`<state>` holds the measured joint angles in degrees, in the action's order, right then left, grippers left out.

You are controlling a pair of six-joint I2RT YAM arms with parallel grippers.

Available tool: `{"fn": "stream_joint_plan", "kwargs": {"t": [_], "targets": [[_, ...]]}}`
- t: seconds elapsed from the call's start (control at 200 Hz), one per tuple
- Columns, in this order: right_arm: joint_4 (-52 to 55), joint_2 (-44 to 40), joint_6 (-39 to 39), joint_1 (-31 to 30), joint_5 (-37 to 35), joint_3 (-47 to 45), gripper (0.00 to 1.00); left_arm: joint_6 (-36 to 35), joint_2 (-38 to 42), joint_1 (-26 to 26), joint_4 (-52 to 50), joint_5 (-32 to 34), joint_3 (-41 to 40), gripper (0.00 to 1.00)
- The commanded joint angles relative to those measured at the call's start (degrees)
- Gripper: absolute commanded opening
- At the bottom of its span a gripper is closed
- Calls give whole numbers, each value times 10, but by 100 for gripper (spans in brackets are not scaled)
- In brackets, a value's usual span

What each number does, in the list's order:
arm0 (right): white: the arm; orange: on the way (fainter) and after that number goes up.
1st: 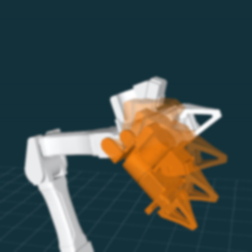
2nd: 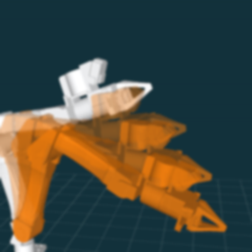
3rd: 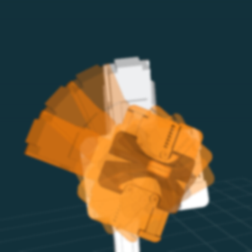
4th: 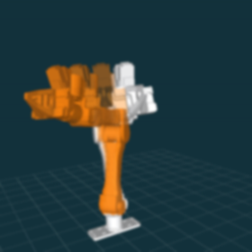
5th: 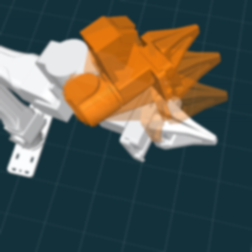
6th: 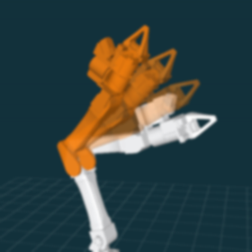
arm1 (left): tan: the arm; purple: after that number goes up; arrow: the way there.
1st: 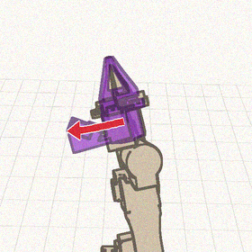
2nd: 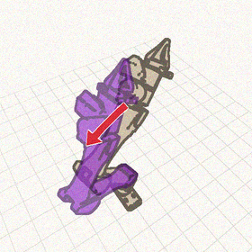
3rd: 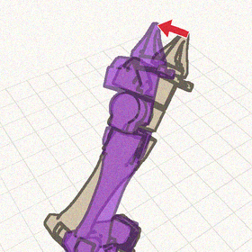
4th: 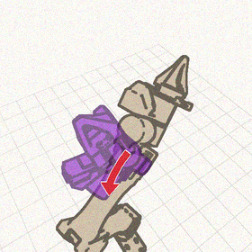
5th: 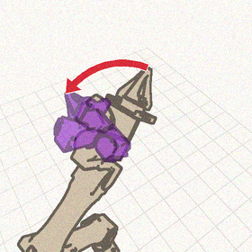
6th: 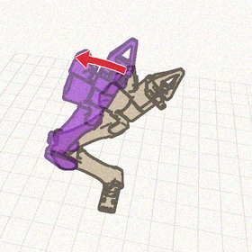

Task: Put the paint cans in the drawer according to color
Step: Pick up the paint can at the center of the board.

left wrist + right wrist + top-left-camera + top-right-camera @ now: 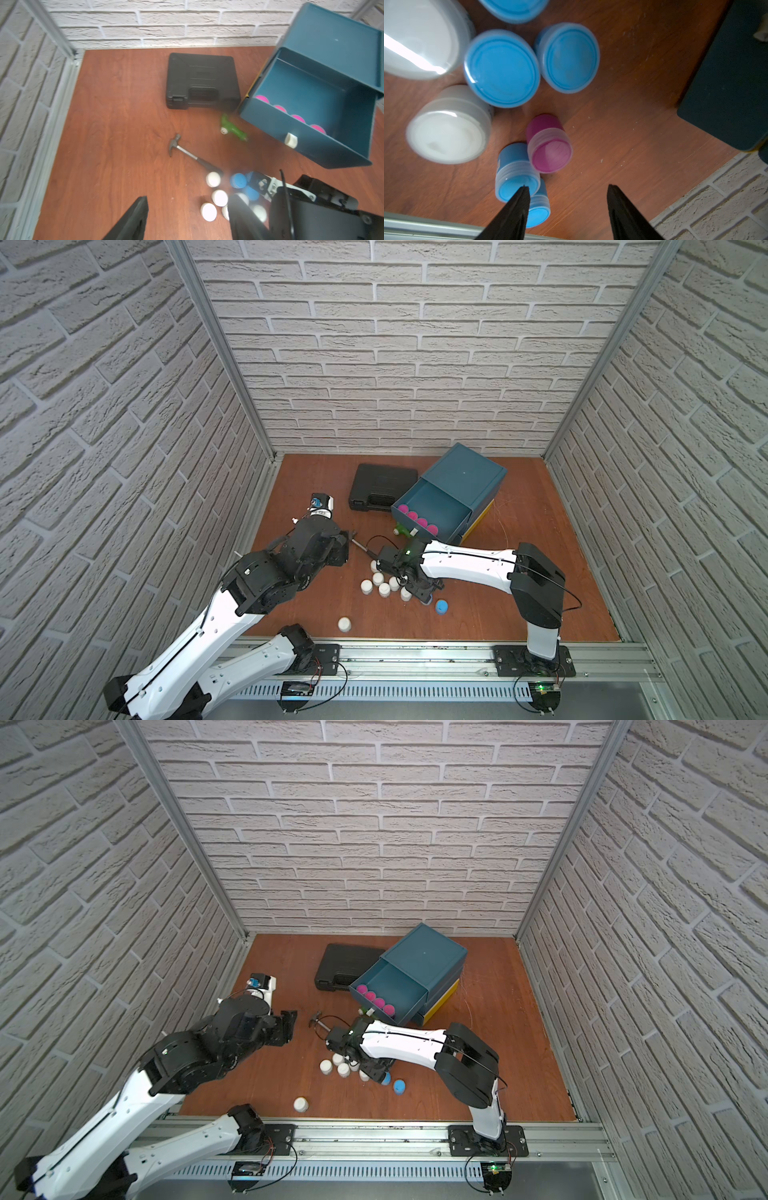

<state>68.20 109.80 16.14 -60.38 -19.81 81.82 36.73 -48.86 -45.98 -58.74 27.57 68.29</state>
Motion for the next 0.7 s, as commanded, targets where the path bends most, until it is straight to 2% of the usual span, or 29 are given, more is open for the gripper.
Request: {"fn": "stream_joint_plan", "kwargs": {"t": [0.0,0.145,0.695], "targets": [[4,-13,12,0,10,-9,65,29,-8,3,-52,40,11,66],[-1,-5,11,7,16,-14,65,49,-8,4,-70,63,20,67],[-9,16,21,17,29,31,65,45,-6,3,-36,36,15,66]]}}
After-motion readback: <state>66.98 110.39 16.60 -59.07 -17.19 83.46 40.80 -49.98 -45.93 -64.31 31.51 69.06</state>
